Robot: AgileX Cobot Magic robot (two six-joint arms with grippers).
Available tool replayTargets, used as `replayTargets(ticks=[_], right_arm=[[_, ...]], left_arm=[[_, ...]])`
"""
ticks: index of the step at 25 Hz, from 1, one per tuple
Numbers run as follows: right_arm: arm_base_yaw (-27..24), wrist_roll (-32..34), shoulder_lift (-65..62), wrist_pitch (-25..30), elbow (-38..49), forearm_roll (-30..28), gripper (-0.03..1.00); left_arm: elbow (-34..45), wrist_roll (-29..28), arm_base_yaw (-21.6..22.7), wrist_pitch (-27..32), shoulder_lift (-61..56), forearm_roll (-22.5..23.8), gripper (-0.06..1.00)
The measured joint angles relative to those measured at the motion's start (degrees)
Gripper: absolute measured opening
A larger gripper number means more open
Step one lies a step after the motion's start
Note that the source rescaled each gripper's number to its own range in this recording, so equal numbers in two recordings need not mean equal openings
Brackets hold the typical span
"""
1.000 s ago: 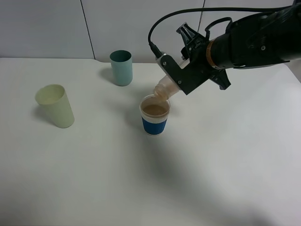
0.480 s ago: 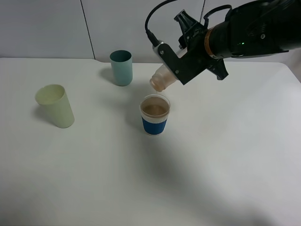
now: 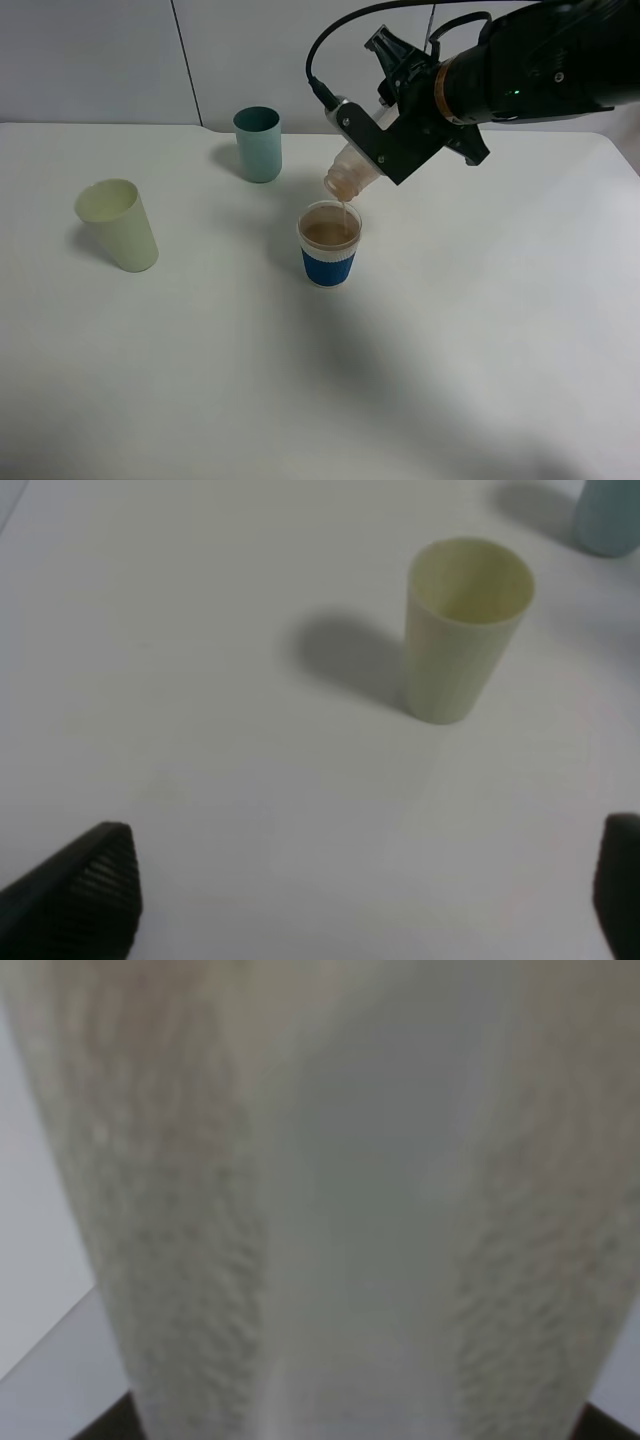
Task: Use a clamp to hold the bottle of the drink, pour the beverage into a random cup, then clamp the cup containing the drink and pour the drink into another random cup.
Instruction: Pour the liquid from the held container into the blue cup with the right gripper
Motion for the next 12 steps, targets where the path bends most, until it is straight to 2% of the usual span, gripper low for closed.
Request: replayTargets(ticks=[12], right_arm=[[0.0, -1.08, 0.0, -2.59, 0.0, -0.02, 0.0]], left_arm=[[0.0, 0.0, 0.0, 0.0, 0.0, 0.0, 0.67]])
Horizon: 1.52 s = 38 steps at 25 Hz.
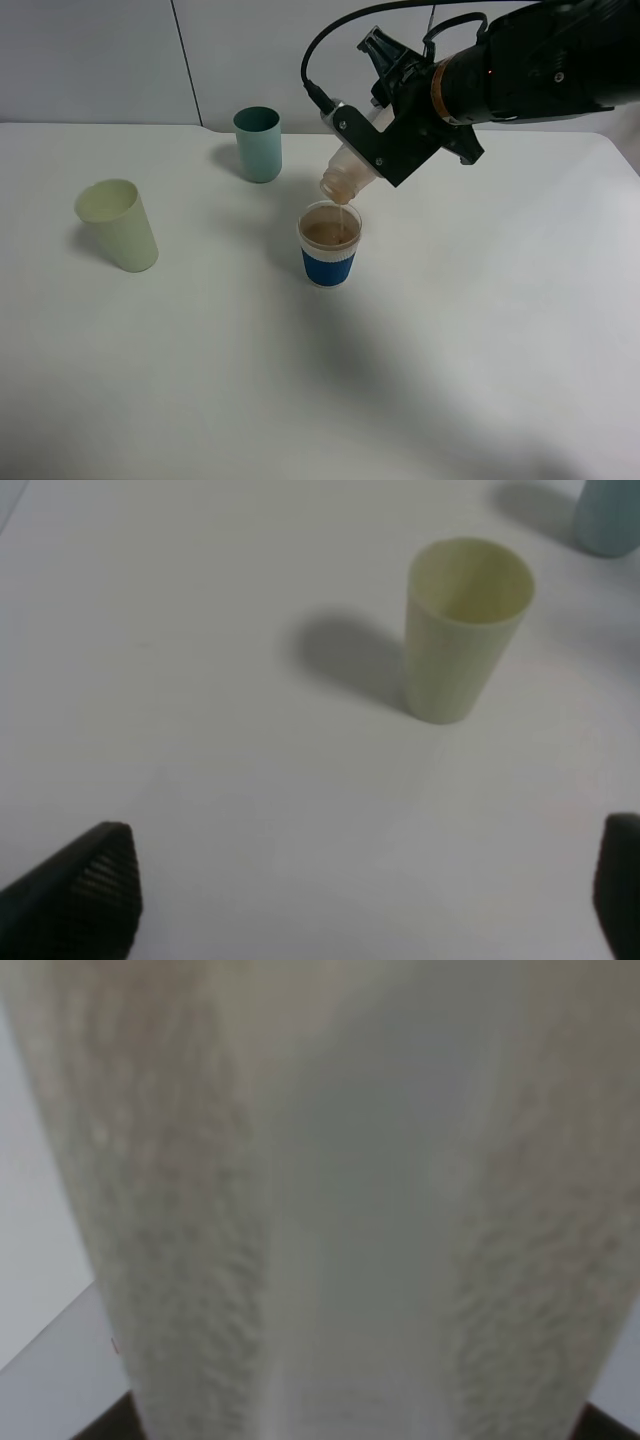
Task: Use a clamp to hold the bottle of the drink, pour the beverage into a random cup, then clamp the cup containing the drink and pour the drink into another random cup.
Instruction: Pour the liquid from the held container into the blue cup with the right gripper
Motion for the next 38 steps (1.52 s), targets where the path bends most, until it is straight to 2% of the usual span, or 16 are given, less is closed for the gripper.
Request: replayTargets(ticks=[13, 16, 17, 19, 23, 29, 30, 34, 36, 38], right_arm=[[0.0, -0.56, 0.0, -0.35, 0.0, 0.05, 0.0], [0.0, -0.05, 0.0, -0.35, 0.0, 2.03, 0.0], [0.0, 2.24, 0.0, -0.24, 0.0, 4.62, 0.0], [0.0, 3.39, 0.0, -0.24, 0.0, 5.81, 0.0], [0.0, 10.19, 0.0, -0.19, 0.0, 10.72, 0.0], [0.0, 12.44, 0.0, -0.13, 0.0, 15.63, 0.0], [0.0, 13.38, 0.0, 0.0, 0.0, 19.47, 0.0], [-0.24, 14.86, 0.0, 0.06, 0.0, 26.47, 0.0], [-2.52, 17.13, 0.0, 0.1, 0.0, 33.79, 0.0], [-3.56, 18.19, 0.0, 0.15, 0.0, 35.96, 0.0]], left_arm=[[0.0, 0.0, 0.0, 0.0, 0.0, 0.0, 0.67], [0.0, 0.0, 0.0, 0.0, 0.0, 0.0, 0.67], [0.0, 0.0, 0.0, 0.0, 0.0, 0.0, 0.67], [0.0, 0.0, 0.0, 0.0, 0.0, 0.0, 0.67], [0.0, 0.0, 0.0, 0.0, 0.0, 0.0, 0.67], [0.0, 0.0, 0.0, 0.0, 0.0, 0.0, 0.67], [0.0, 0.0, 0.0, 0.0, 0.0, 0.0, 0.67], [0.0, 0.0, 0.0, 0.0, 0.0, 0.0, 0.67], [0.0, 0.0, 0.0, 0.0, 0.0, 0.0, 0.67], [0.0, 0.0, 0.0, 0.0, 0.0, 0.0, 0.67]])
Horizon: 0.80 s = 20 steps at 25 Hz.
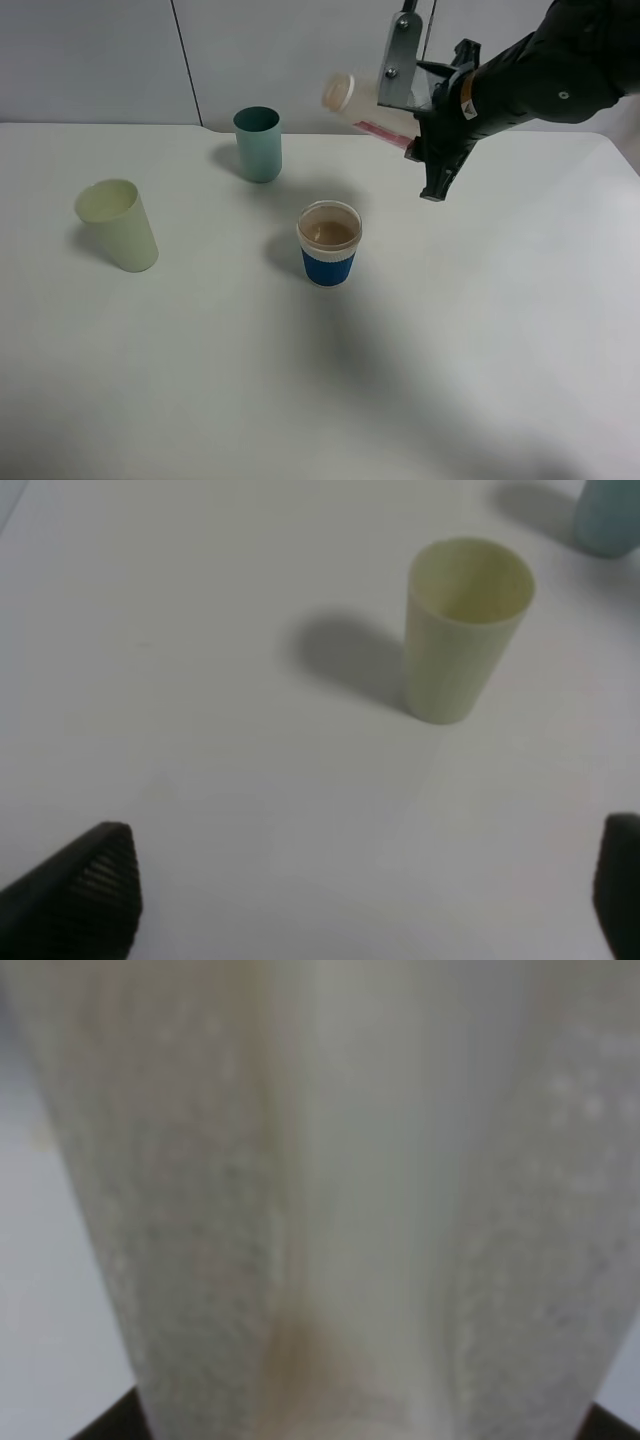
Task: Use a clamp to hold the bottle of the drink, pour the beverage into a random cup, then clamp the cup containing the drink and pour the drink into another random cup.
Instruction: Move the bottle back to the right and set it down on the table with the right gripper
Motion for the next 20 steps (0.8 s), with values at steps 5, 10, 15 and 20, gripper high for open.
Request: replayTargets(ticks=[5, 10, 15, 20], right_arm=[[-6.21, 4.01, 0.0, -0.3, 0.0, 9.04, 0.0], [-9.03, 7.22, 0.0, -3.84, 0.0, 15.68, 0.0], [-9.75, 11.15, 0.0, -4.96, 0.0, 20.62, 0.0], [-9.75, 16.44, 0.0, -7.52, 0.0, 21.4, 0.0]], left_arm=[[0.0, 0.0, 0.0, 0.0, 0.0, 0.0, 0.67], [0.0, 0.0, 0.0, 0.0, 0.0, 0.0, 0.67], [0.0, 0.0, 0.0, 0.0, 0.0, 0.0, 0.67], [0.0, 0.0, 0.0, 0.0, 0.0, 0.0, 0.67]])
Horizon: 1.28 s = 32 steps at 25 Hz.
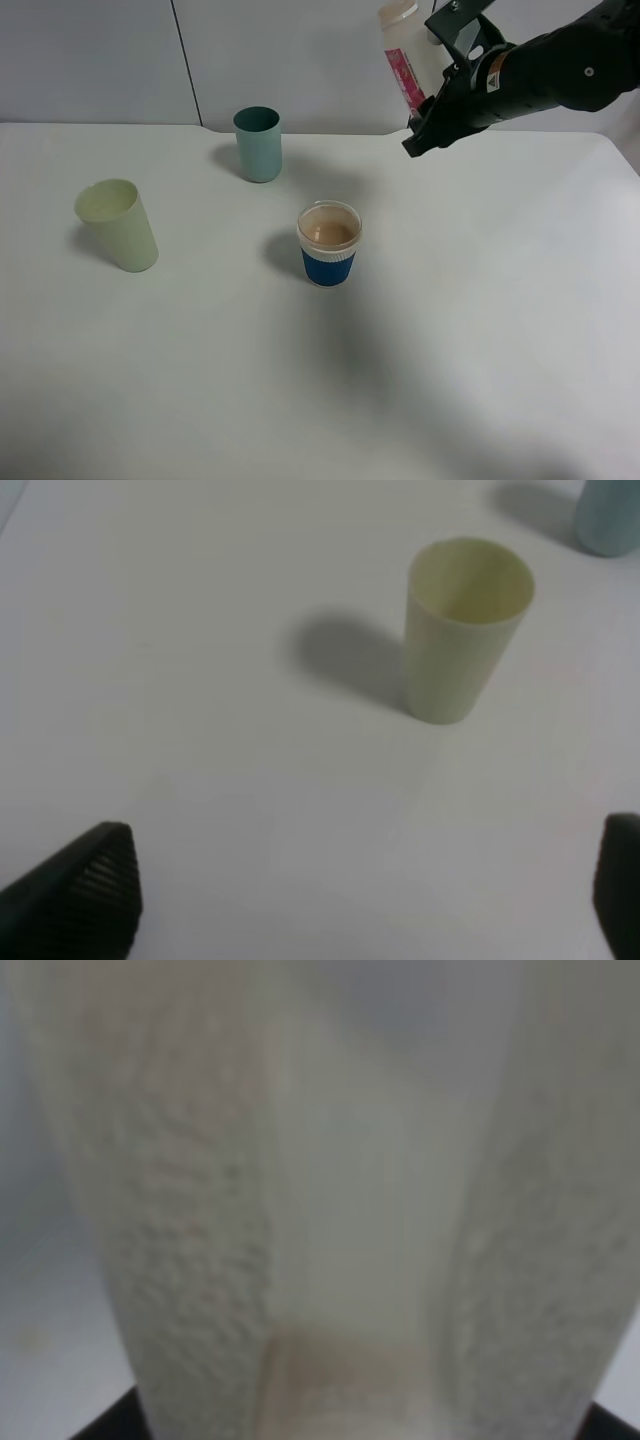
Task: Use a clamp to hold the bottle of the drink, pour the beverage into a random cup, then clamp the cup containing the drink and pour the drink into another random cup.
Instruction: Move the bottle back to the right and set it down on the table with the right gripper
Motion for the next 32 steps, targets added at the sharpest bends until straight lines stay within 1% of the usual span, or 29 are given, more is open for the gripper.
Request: replayTargets(ticks=[4, 8, 10, 11, 13, 14, 15, 17, 21, 24, 25, 26, 27, 30, 31, 32], right_arm=[[-0.13, 3.33, 0.0, -2.88, 0.0, 0.1, 0.0], [-0.66, 5.3, 0.0, -4.07, 0.0, 0.15, 0.0], [-1.85, 6.79, 0.0, -5.28, 0.09, 0.14, 0.0], [-2.71, 7.71, 0.0, -6.78, 0.7, 0.14, 0.0], [-5.58, 8.86, 0.0, -11.29, 4.03, 0.14, 0.0], [-8.15, 8.44, 0.0, -16.51, 7.7, 1.52, 0.0], [-9.56, 7.13, 0.0, -20.84, 10.85, 2.95, 0.0], [-12.39, 4.1, 0.0, -27.98, 15.62, 4.12, 0.0], [-16.46, 1.04, 0.0, -38.01, 21.64, 4.36, 0.0], [-19.13, 0.66, 0.0, -42.77, 23.94, 4.56, 0.0], [-19.13, 0.66, 0.0, -42.77, 23.94, 4.56, 0.0], [-20.73, 0.58, 0.63, -45.7, 24.43, 4.61, 0.0], [-21.37, 0.58, 1.41, -47.28, 24.43, 4.63, 0.0], [-21.92, 0.38, 5.54, -52.84, 24.43, 4.71, 0.0], [-21.92, 0.38, 5.54, -52.84, 24.43, 4.71, 0.0], [-21.92, 0.38, 6.82, -54.33, 24.43, 4.71, 0.0]], left_arm=[[0.0, 0.0, 0.0, 0.0, 0.0, 0.0, 0.67], [0.0, 0.0, 0.0, 0.0, 0.0, 0.0, 0.67], [0.0, 0.0, 0.0, 0.0, 0.0, 0.0, 0.67], [0.0, 0.0, 0.0, 0.0, 0.0, 0.0, 0.67], [0.0, 0.0, 0.0, 0.0, 0.0, 0.0, 0.67], [0.0, 0.0, 0.0, 0.0, 0.0, 0.0, 0.67], [0.0, 0.0, 0.0, 0.0, 0.0, 0.0, 0.67], [0.0, 0.0, 0.0, 0.0, 0.0, 0.0, 0.67], [0.0, 0.0, 0.0, 0.0, 0.0, 0.0, 0.67], [0.0, 0.0, 0.0, 0.0, 0.0, 0.0, 0.67], [0.0, 0.0, 0.0, 0.0, 0.0, 0.0, 0.67], [0.0, 0.0, 0.0, 0.0, 0.0, 0.0, 0.67], [0.0, 0.0, 0.0, 0.0, 0.0, 0.0, 0.67], [0.0, 0.0, 0.0, 0.0, 0.0, 0.0, 0.67], [0.0, 0.0, 0.0, 0.0, 0.0, 0.0, 0.67], [0.0, 0.0, 0.0, 0.0, 0.0, 0.0, 0.67]])
